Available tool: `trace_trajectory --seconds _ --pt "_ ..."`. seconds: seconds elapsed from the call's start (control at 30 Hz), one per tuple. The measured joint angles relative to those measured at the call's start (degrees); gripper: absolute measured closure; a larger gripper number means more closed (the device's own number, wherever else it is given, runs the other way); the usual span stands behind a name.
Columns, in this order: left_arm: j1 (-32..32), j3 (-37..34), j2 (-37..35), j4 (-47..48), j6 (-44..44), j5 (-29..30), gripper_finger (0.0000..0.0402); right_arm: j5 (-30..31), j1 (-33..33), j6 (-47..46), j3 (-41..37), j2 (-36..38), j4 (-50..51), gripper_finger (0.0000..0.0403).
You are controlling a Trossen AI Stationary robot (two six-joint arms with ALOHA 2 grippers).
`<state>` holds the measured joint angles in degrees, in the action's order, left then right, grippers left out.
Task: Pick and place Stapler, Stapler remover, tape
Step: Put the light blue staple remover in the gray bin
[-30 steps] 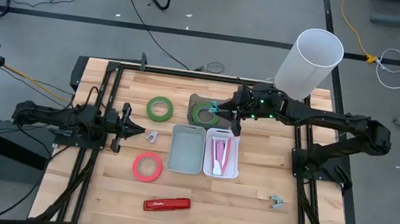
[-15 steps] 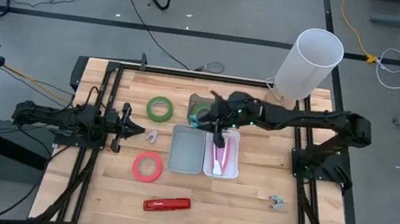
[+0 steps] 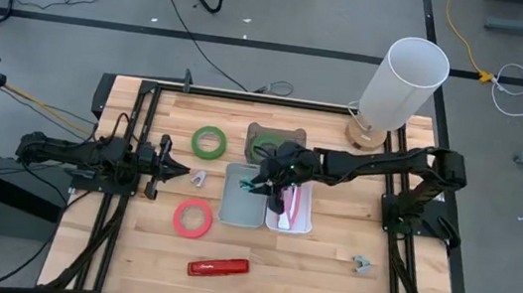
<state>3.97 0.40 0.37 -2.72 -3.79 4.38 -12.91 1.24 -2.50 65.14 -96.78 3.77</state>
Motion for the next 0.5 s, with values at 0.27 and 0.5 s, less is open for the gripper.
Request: trace_trajectory --seconds 0.27,0.5 --pt "0.0 0.0 0.0 0.0 0.0 0.0 0.0374 0.0 -0.9 0.0 0.0 -1.4 0.1 0.0291" --pt "0.0 0.0 0.0 0.0 0.0 0.0 0.0374 0.0 -1.0 0.0 0.0 -1.4 -0.3 0.0291"
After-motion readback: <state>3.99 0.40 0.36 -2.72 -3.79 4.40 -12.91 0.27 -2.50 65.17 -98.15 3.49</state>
